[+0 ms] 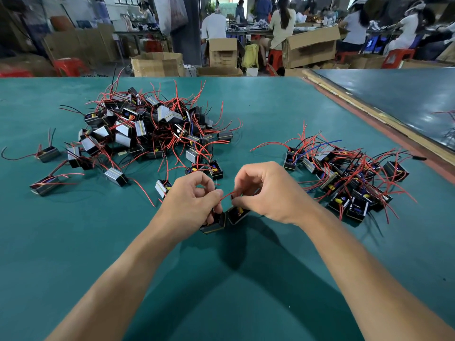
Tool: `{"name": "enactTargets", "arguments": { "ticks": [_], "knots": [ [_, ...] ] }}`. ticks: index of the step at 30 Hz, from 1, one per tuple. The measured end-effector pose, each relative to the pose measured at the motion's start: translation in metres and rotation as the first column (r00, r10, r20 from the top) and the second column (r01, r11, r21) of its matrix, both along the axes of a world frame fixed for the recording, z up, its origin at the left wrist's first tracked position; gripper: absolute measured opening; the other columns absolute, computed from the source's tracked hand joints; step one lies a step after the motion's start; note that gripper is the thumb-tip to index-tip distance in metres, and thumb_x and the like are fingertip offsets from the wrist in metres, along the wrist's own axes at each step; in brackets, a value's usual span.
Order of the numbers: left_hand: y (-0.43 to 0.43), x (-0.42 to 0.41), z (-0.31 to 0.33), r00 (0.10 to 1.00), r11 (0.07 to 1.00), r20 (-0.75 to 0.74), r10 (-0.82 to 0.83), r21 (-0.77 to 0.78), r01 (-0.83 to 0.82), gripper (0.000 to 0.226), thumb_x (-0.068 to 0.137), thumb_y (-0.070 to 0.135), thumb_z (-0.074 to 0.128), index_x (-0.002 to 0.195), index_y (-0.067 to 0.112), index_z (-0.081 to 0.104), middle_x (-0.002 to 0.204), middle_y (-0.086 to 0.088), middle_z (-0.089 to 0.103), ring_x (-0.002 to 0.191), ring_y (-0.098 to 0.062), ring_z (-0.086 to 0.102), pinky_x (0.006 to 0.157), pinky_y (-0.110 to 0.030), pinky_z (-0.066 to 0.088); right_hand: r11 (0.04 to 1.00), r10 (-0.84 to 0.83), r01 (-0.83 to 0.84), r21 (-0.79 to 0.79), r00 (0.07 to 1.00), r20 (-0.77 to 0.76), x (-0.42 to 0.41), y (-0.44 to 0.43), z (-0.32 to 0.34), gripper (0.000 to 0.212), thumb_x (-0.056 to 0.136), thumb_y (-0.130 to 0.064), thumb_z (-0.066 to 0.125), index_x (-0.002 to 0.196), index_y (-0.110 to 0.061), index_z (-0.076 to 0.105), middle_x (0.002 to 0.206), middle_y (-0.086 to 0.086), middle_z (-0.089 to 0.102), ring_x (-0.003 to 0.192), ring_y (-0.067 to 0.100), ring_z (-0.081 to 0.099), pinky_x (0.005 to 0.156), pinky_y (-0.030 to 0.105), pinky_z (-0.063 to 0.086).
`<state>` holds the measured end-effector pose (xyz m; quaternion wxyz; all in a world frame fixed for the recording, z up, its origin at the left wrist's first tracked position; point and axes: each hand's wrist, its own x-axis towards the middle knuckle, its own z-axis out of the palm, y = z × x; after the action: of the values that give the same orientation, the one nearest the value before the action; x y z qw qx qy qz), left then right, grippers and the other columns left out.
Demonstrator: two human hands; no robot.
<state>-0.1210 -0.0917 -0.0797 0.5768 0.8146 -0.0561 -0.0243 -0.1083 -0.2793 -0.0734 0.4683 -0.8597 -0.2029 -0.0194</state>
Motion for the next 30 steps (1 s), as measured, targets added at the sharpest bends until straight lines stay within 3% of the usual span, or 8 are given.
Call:
{"name": "enactTargets", "arguments": {
  "ticks": [4, 9, 12, 15, 19, 22, 25, 30],
  "knots": [
    [0.0, -0.001, 0.001, 1.0, 1.0, 0.002, -0.002, -0.021, 0.002, 0.02, 0.094, 0.009, 0.06, 0.078, 0.013, 0.049, 0.058, -0.003, 0.068, 0.042, -0.015, 0.05, 0.043, -0.022, 0.042, 0.998, -0.057, 0.058, 0.032, 0.998, -0.035, 0.002, 0.0, -0.003, 0.032, 0.074, -0.01, 0.081, 0.083, -0.026, 0.055, 0.076, -0.006, 0.074, 0.059, 0.013, 0.063, 0.064, 0.036, 0.054],
    [-0.001, -0.001, 0.001, 1.0, 1.0, 0.0, -0.009, -0.029, 0.009, 0.02, 0.094, 0.008, 0.06, 0.078, 0.013, 0.049, 0.058, -0.004, 0.068, 0.041, -0.015, 0.049, 0.043, -0.022, 0.042, 1.0, 0.017, -0.018, -0.014, 0.998, -0.06, 0.004, 0.001, -0.005, 0.03, 0.082, -0.01, 0.071, 0.1, -0.034, 0.067, 0.08, -0.001, 0.07, 0.062, 0.011, 0.058, 0.07, 0.036, 0.053],
    [-0.001, -0.001, 0.001, 1.0, 0.999, 0.004, -0.014, -0.032, 0.014, 0.021, 0.094, 0.007, 0.06, 0.077, 0.013, 0.049, 0.057, -0.004, 0.067, 0.04, -0.014, 0.049, 0.042, -0.02, 0.041, 0.995, 0.089, -0.093, -0.035, 0.991, -0.105, 0.001, 0.0, -0.001, 0.028, 0.079, -0.006, 0.061, 0.098, -0.024, 0.072, 0.083, 0.004, 0.07, 0.065, 0.012, 0.059, 0.066, 0.028, 0.052],
    [0.0, -0.001, 0.001, 1.0, 0.999, 0.0, -0.017, -0.027, 0.017, 0.02, 0.094, 0.007, 0.06, 0.078, 0.012, 0.049, 0.058, -0.004, 0.068, 0.041, -0.015, 0.049, 0.042, -0.02, 0.042, 0.993, 0.103, -0.089, 0.081, 0.976, -0.191, -0.001, -0.001, 0.004, 0.033, 0.072, -0.005, 0.049, 0.09, -0.022, 0.072, 0.079, 0.002, 0.07, 0.066, 0.009, 0.061, 0.062, 0.026, 0.055],
    [-0.001, -0.002, 0.002, 0.999, 0.999, -0.007, -0.039, -0.013, 0.039, 0.02, 0.093, 0.006, 0.061, 0.077, 0.011, 0.05, 0.057, -0.004, 0.068, 0.041, -0.016, 0.049, 0.044, -0.02, 0.041, 0.984, 0.107, -0.065, 0.166, 0.96, -0.258, 0.002, -0.005, 0.003, 0.026, 0.091, 0.005, 0.057, 0.088, -0.016, 0.073, 0.074, 0.002, 0.069, 0.063, 0.011, 0.063, 0.059, 0.023, 0.054],
    [-0.001, -0.003, 0.003, 0.999, 0.999, -0.023, -0.046, -0.011, 0.046, 0.021, 0.093, 0.005, 0.062, 0.077, 0.01, 0.05, 0.057, -0.005, 0.068, 0.04, -0.015, 0.049, 0.044, -0.02, 0.042, 0.982, 0.139, -0.104, 0.16, 0.964, -0.226, 0.003, -0.007, 0.001, 0.021, 0.085, 0.001, 0.068, 0.083, -0.019, 0.072, 0.073, 0.009, 0.065, 0.066, 0.019, 0.06, 0.067, 0.032, 0.055],
    [-0.001, -0.004, 0.004, 0.998, 0.998, -0.032, -0.057, -0.015, 0.056, 0.021, 0.092, 0.005, 0.063, 0.076, 0.01, 0.05, 0.058, -0.006, 0.069, 0.04, -0.016, 0.049, 0.044, -0.023, 0.042, 0.991, 0.131, -0.125, 0.048, 0.978, -0.164, 0.002, -0.005, -0.001, 0.01, 0.075, -0.014, 0.079, 0.077, -0.021, 0.072, 0.074, 0.015, 0.069, 0.066, 0.016, 0.057, 0.068, 0.037, 0.049],
    [-0.003, -0.006, 0.006, 0.995, 0.996, -0.046, -0.091, -0.011, 0.09, 0.022, 0.092, 0.004, 0.063, 0.076, 0.01, 0.049, 0.062, -0.008, 0.071, 0.04, -0.016, 0.05, 0.046, -0.023, 0.044, 0.995, 0.073, -0.081, -0.063, 0.991, -0.107, 0.005, 0.001, -0.006, 0.01, 0.076, -0.025, 0.071, 0.08, -0.016, 0.074, 0.073, 0.014, 0.071, 0.059, 0.023, 0.058, 0.061, 0.042, 0.05]
  ]
}}
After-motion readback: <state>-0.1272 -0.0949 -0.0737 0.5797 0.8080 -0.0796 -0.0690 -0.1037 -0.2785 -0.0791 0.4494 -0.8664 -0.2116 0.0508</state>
